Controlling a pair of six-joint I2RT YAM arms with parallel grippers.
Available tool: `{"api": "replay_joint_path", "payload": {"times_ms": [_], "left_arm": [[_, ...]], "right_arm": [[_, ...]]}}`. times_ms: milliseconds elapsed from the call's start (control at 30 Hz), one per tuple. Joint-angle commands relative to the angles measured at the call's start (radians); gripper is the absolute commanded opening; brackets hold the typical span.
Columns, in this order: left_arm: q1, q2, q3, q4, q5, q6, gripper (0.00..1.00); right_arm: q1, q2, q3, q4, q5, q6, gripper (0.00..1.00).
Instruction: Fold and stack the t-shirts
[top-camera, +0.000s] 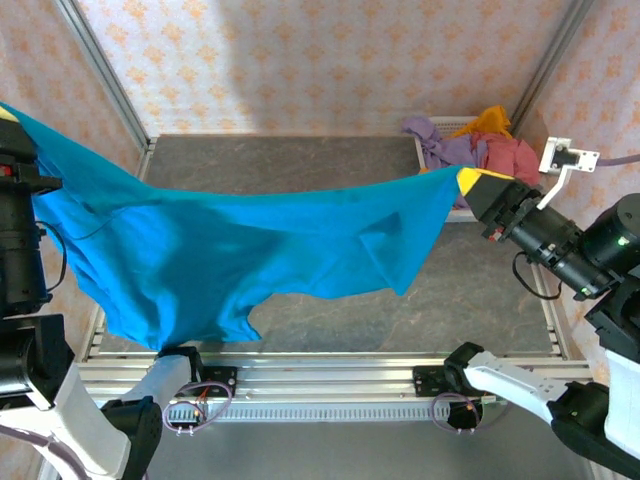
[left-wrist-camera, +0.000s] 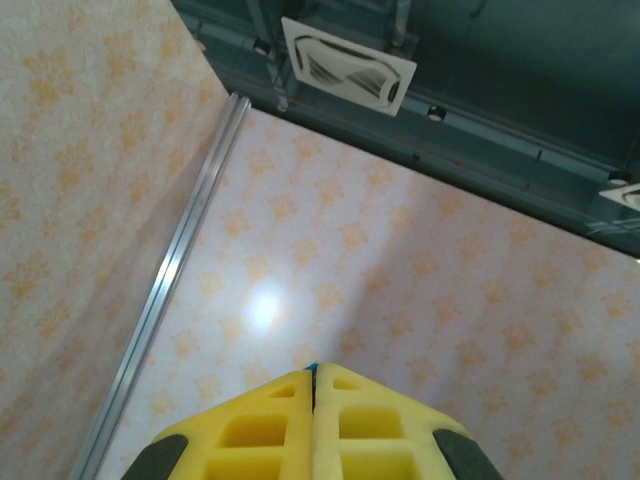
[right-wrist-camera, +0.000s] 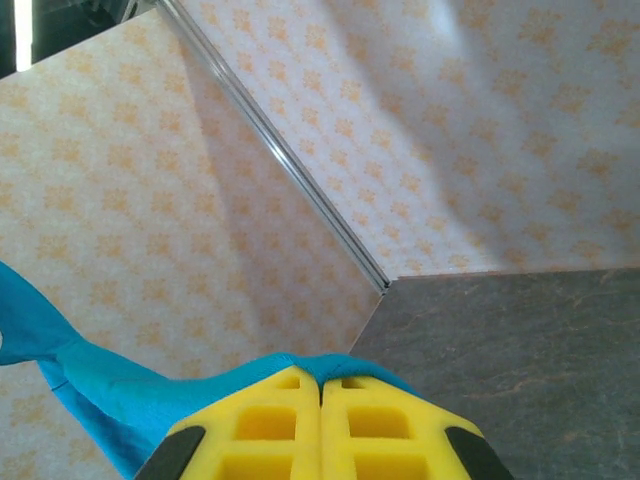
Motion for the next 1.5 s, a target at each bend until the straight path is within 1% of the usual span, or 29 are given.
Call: {"api": "replay_joint_path", "payload": {"times_ms": [0,133,200,267,333,433,500,567,600,633,667,700,733,767,800,867,933,1033,1133,1233,1267,1333,1467], "left_arm": [[0.010,0.096,-0.042,-0.006,0.023,0.004,0.00],[0.008,0.215,-0.117,0.031,0.055,0.002,0.00],[0.007,0.275,-0.168,0.073,0.053,0.009,0.00],[0.004,0.351,-0.200,0.102,0.054,0.018,0.00],[-0.007,0.456,-0.204,0.111,0.062,0.040,0.00],[-0.028,0.622,-0.197,0.131,0.049,0.080,0.00],[-0.034,0.750,-0.162,0.125,0.040,0.093,0.00],[-0.036,0.907,-0.071,0.079,0.058,0.094,0.00],[-0.037,1.015,0.006,0.030,0.074,0.089,0.00],[-0.036,1.114,0.106,-0.034,0.096,0.080,0.13],[-0.036,1.199,0.201,-0.094,0.123,0.075,0.36],[-0.036,1.292,0.319,-0.166,0.156,0.063,0.51],[-0.036,1.370,0.424,-0.241,0.181,0.051,0.57],[-0.037,1.417,0.491,-0.287,0.190,0.039,0.60],[-0.038,1.445,0.529,-0.320,0.195,0.030,0.62],[-0.038,1.420,0.473,-0.309,0.194,0.024,0.67],[-0.035,1.323,0.306,-0.242,0.162,0.017,0.69],[-0.021,1.156,0.039,-0.129,0.160,-0.008,0.69],[-0.008,1.036,-0.123,-0.158,0.157,-0.032,0.69],[-0.006,0.927,-0.293,-0.196,0.170,-0.041,0.69],[-0.005,0.906,-0.354,-0.195,0.182,-0.047,0.69],[-0.010,0.804,-0.507,-0.177,0.214,-0.062,0.69],[-0.024,0.693,-0.722,-0.200,0.226,-0.067,0.69]], "right_arm": [[-0.003,0.037,-0.002,0.010,0.129,-0.062,0.00],[-0.003,0.132,-0.006,0.000,0.316,-0.176,0.00],[-0.023,0.189,-0.034,0.033,0.366,-0.218,0.00],[-0.102,0.249,-0.078,0.090,0.314,-0.214,0.00],[-0.207,0.355,-0.128,0.148,0.214,-0.175,0.00],[-0.285,0.535,-0.134,0.205,0.148,-0.155,0.00],[-0.318,0.681,-0.084,0.209,0.127,-0.151,0.00],[-0.359,0.854,0.030,0.160,0.085,-0.143,0.00],[-0.384,0.964,0.145,0.077,0.051,-0.141,0.07],[-0.402,1.071,0.266,0.000,0.023,-0.137,0.27],[-0.412,1.163,0.392,-0.090,0.008,-0.139,0.37],[-0.416,1.248,0.525,-0.185,0.011,-0.145,0.41],[-0.415,1.299,0.615,-0.243,0.010,-0.160,0.44],[-0.415,1.318,0.655,-0.269,0.000,-0.168,0.46],[-0.415,1.314,0.661,-0.278,-0.002,-0.173,0.50],[-0.415,1.263,0.600,-0.266,-0.005,-0.177,0.56],[-0.415,1.178,0.484,-0.239,-0.011,-0.175,0.58],[-0.409,1.055,0.300,-0.211,-0.068,-0.155,0.58],[-0.385,0.932,0.093,-0.193,-0.092,-0.127,0.58],[-0.349,0.808,-0.135,-0.135,-0.107,-0.097,0.57],[-0.339,0.779,-0.199,-0.123,-0.114,-0.086,0.57],[-0.317,0.721,-0.333,-0.090,-0.140,-0.062,0.57],[-0.276,0.644,-0.545,-0.024,-0.198,-0.020,0.56]]}}
